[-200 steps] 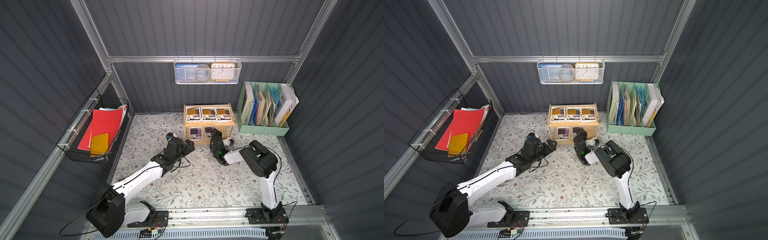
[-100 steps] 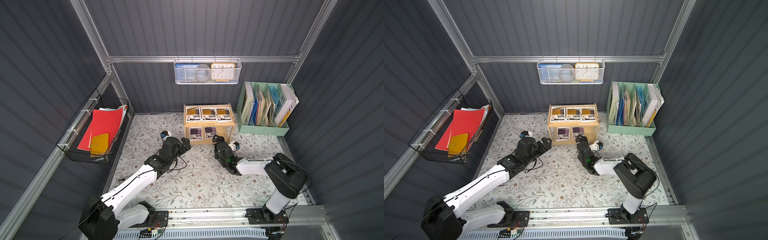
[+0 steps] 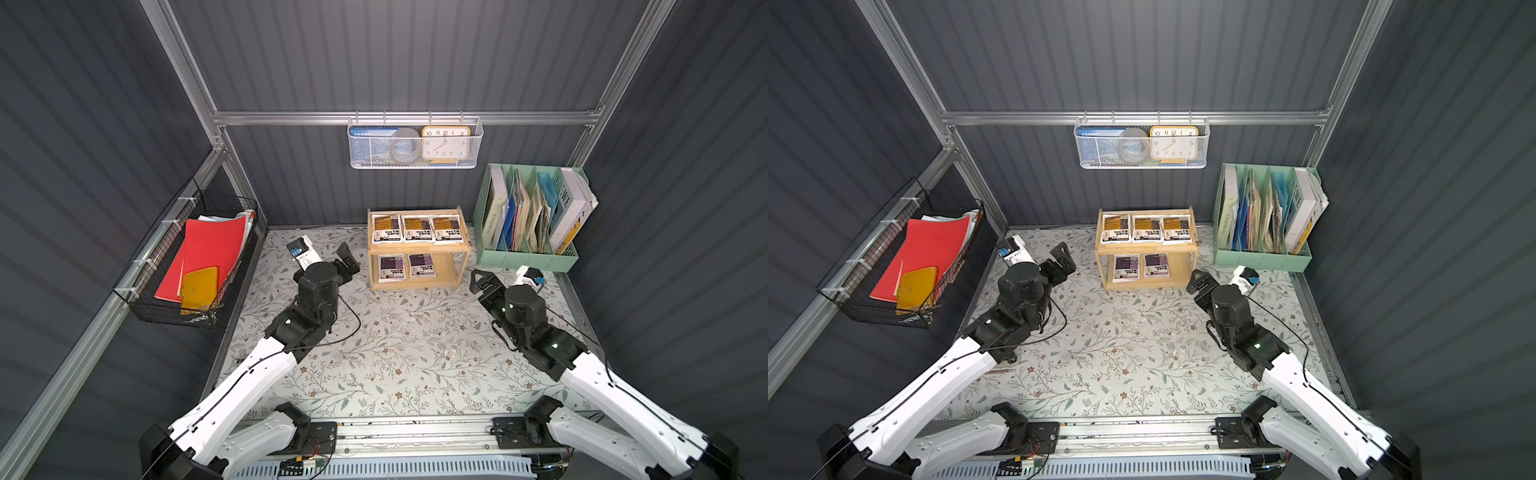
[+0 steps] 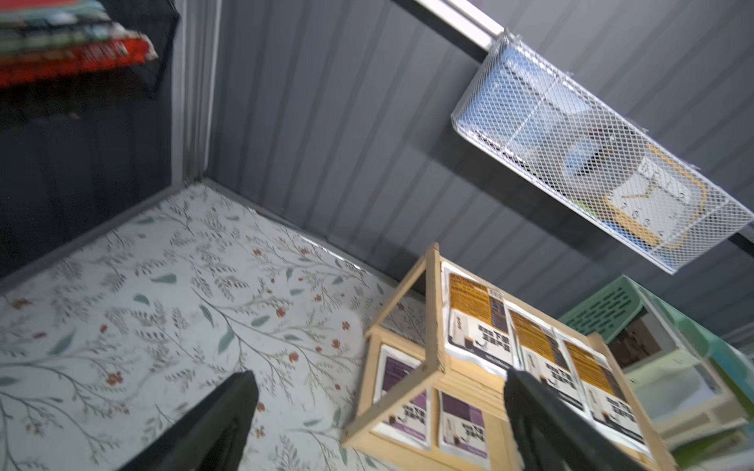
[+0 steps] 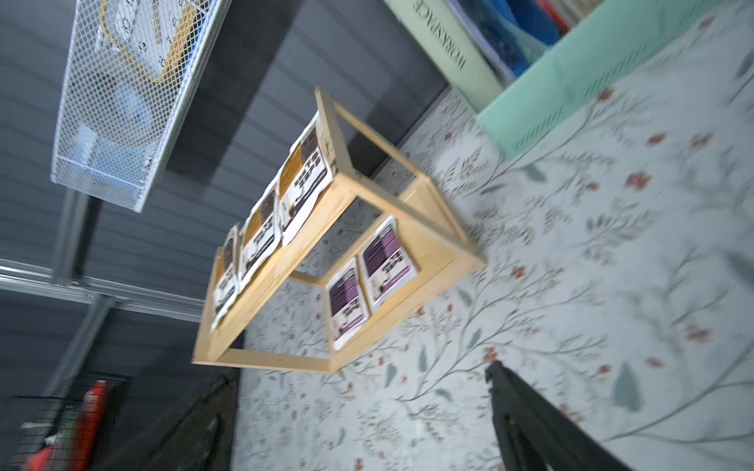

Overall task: Place the bagged coffee beans on the shelf by color
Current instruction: Reset both arms

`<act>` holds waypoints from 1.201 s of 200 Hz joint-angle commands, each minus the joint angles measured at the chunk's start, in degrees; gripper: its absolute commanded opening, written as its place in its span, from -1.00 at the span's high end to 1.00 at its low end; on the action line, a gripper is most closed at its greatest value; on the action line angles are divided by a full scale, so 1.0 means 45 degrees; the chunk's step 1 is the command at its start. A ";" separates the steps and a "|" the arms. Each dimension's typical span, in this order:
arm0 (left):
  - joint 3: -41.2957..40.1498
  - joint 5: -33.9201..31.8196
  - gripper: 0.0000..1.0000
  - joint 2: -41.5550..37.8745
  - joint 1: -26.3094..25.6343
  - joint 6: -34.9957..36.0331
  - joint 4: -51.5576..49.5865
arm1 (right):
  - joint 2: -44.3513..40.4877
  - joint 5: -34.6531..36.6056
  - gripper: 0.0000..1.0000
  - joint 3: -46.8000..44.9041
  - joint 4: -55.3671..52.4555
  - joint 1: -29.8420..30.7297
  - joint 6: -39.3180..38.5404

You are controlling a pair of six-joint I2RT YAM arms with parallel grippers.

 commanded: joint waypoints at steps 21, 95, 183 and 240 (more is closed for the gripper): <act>-0.2531 -0.1929 -1.00 0.0443 0.0692 0.5017 0.6141 | -0.0715 0.2108 -0.98 -0.0804 0.0217 -0.2650 -0.7411; -0.5155 0.1943 -1.00 0.3381 0.5381 0.6346 1.1850 | 0.3008 0.1291 -0.98 -0.4646 0.8754 -0.6618 -0.8400; -0.6359 0.3649 -1.00 0.8088 0.6271 0.6115 1.7370 | 0.9717 -0.2486 -0.98 -0.6450 1.8703 -0.6618 -1.0146; -0.5917 0.6663 -1.00 0.8471 0.7214 0.6016 1.6469 | 0.9028 -0.3141 -0.98 -0.4696 1.4265 -0.6715 -1.0126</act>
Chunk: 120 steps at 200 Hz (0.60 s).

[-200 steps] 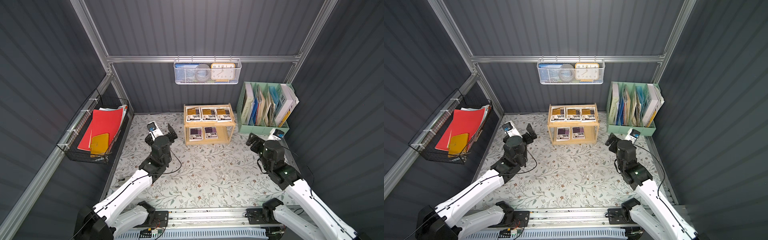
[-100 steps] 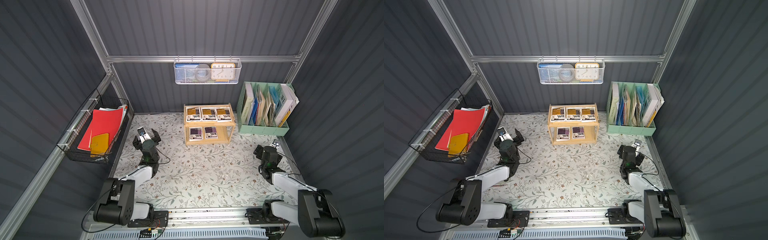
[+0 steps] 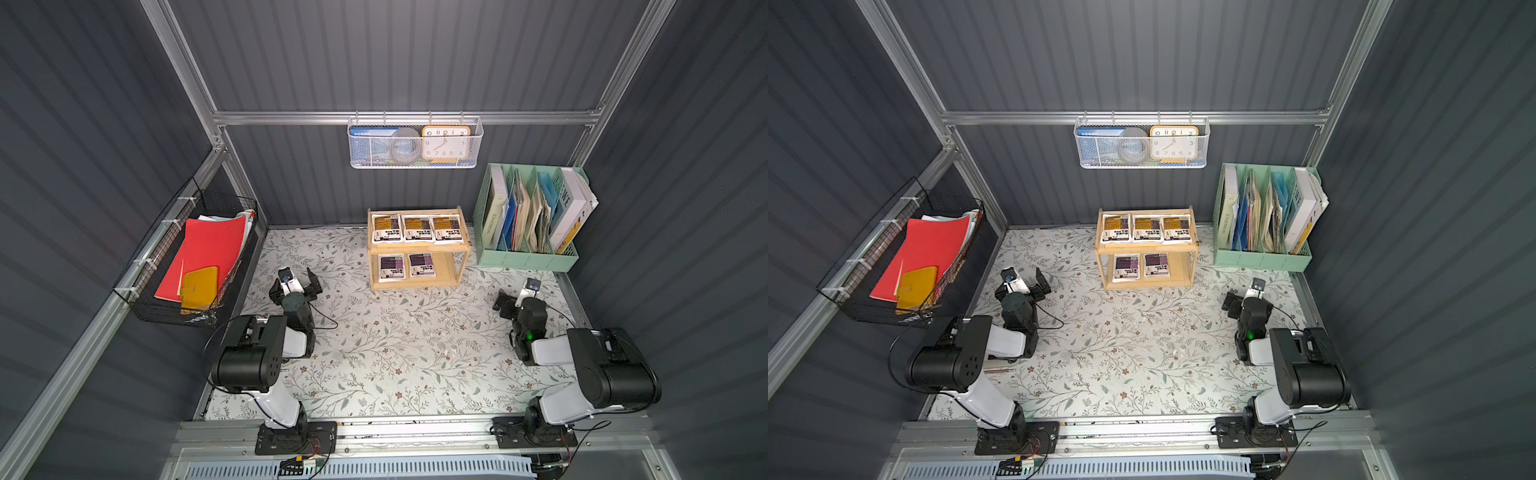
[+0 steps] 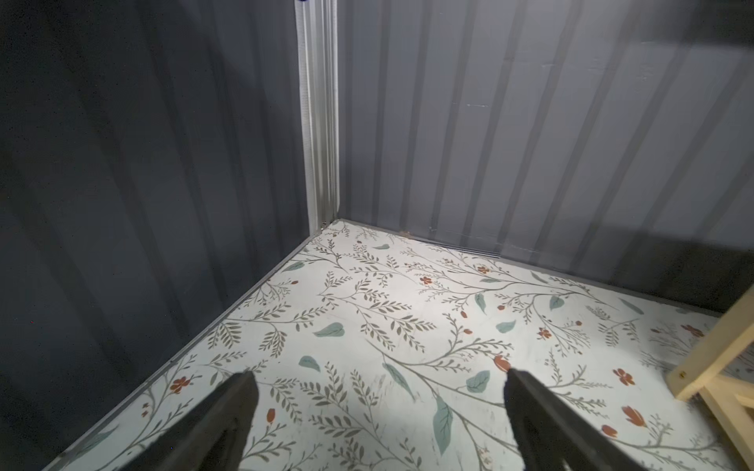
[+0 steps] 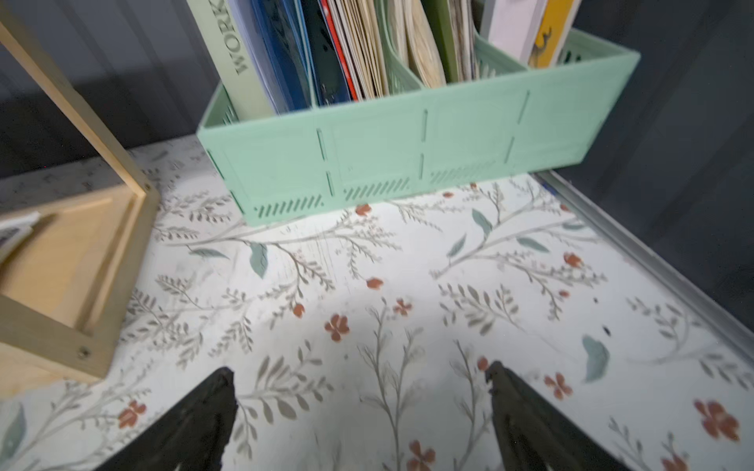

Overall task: Place the bagged coffee beans on the shelf by color
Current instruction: Reset both arms

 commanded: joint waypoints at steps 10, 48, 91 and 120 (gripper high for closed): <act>0.0737 0.1930 -1.00 0.0169 0.0464 -0.0086 -0.0484 | 0.0538 -0.0670 -0.98 0.0493 0.0217 -0.0152 -0.0269; 0.0962 0.2123 -1.00 0.0088 0.0843 -0.0512 -0.1144 | 0.0365 0.0203 -0.98 0.0341 0.0175 0.0016 -0.0237; 0.0904 0.2104 -1.00 0.0078 0.0843 -0.0501 -0.1041 | 0.0422 0.0285 -0.98 0.0307 0.0376 0.0041 -0.0211; 0.0916 0.2094 -1.00 0.0078 0.0843 -0.0501 -0.1036 | 0.0457 0.0285 -0.98 0.0365 0.0321 0.0041 -0.0211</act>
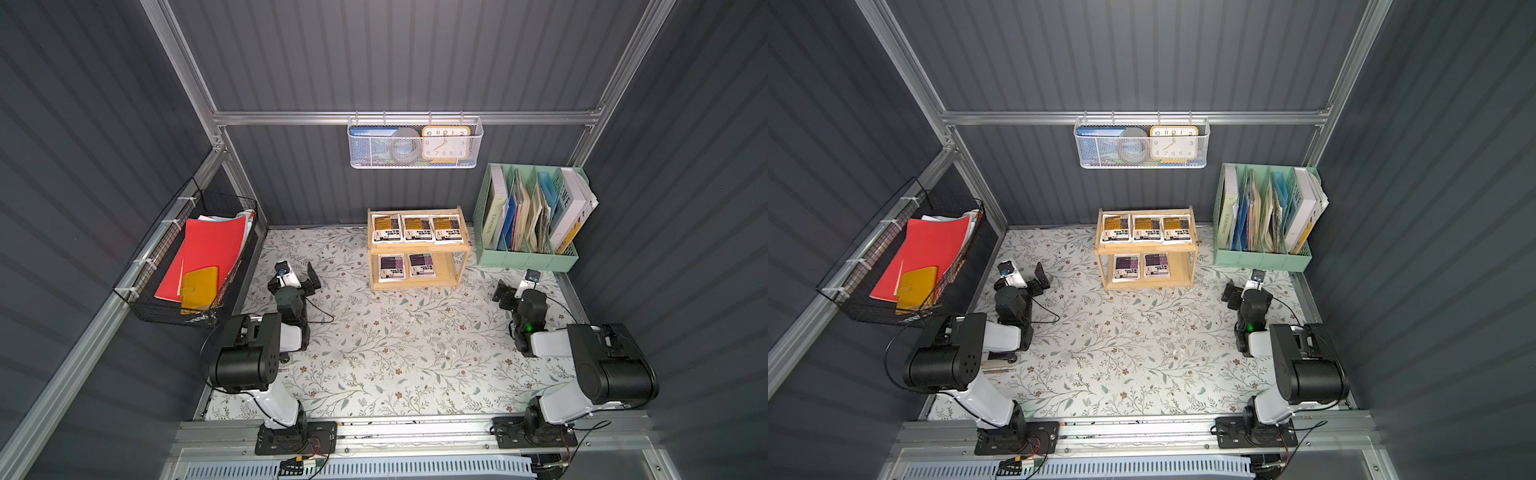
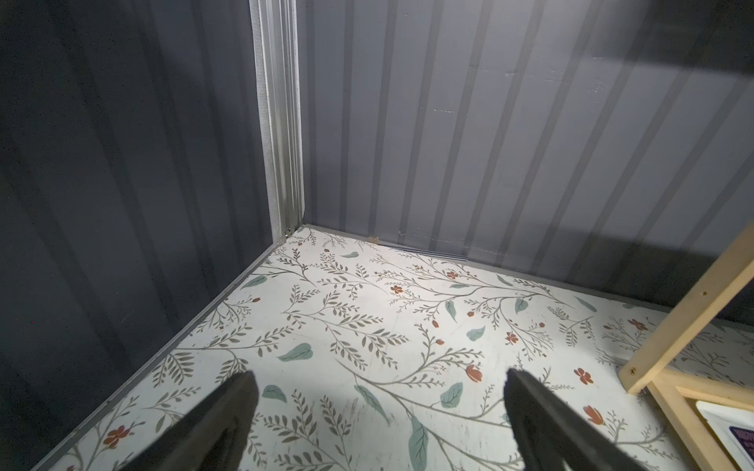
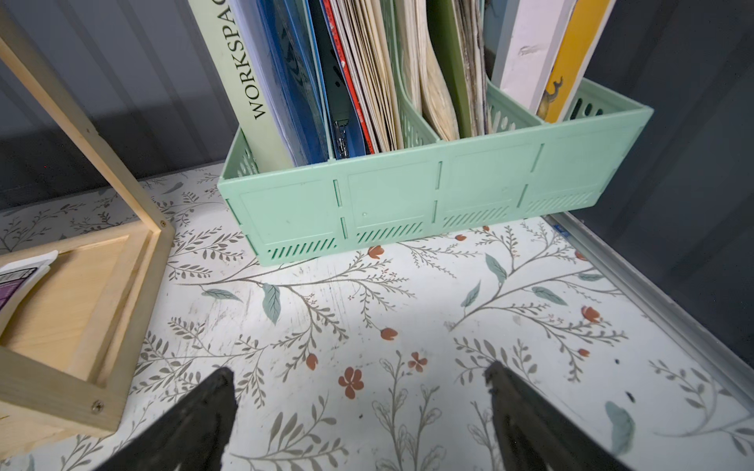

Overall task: Place the bagged coffee beans on the shelf by color
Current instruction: Reset both arms

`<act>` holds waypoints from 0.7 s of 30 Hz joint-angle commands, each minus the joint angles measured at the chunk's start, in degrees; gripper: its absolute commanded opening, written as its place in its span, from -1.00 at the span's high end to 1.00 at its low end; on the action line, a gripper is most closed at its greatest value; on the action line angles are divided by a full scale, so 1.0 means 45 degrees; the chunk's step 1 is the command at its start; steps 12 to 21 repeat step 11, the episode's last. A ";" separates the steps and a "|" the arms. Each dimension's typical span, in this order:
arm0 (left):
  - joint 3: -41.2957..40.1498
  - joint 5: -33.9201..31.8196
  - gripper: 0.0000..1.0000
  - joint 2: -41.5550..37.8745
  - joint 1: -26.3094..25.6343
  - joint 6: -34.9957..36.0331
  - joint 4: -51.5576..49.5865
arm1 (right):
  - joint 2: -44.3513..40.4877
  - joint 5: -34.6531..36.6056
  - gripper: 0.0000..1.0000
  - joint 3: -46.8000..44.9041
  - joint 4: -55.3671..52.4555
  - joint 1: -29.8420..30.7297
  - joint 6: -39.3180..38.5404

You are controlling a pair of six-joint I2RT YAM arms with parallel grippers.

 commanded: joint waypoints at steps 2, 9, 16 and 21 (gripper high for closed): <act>0.0115 0.0188 -1.00 0.0046 0.0008 -0.0166 -0.0081 | 0.0117 0.0197 -0.98 -0.0051 0.0186 0.0080 -0.0105; 0.0090 0.0144 -1.00 0.0022 0.0008 -0.0185 -0.0053 | 0.0127 0.0229 -0.98 0.0017 0.0062 0.0099 -0.0123; 0.0089 0.0149 -1.00 0.0023 0.0008 -0.0184 -0.0053 | 0.0117 0.0231 -0.98 -0.0012 0.0088 0.0101 -0.0123; 0.0089 0.0149 -1.00 0.0023 0.0008 -0.0184 -0.0053 | 0.0117 0.0231 -0.98 -0.0012 0.0088 0.0101 -0.0123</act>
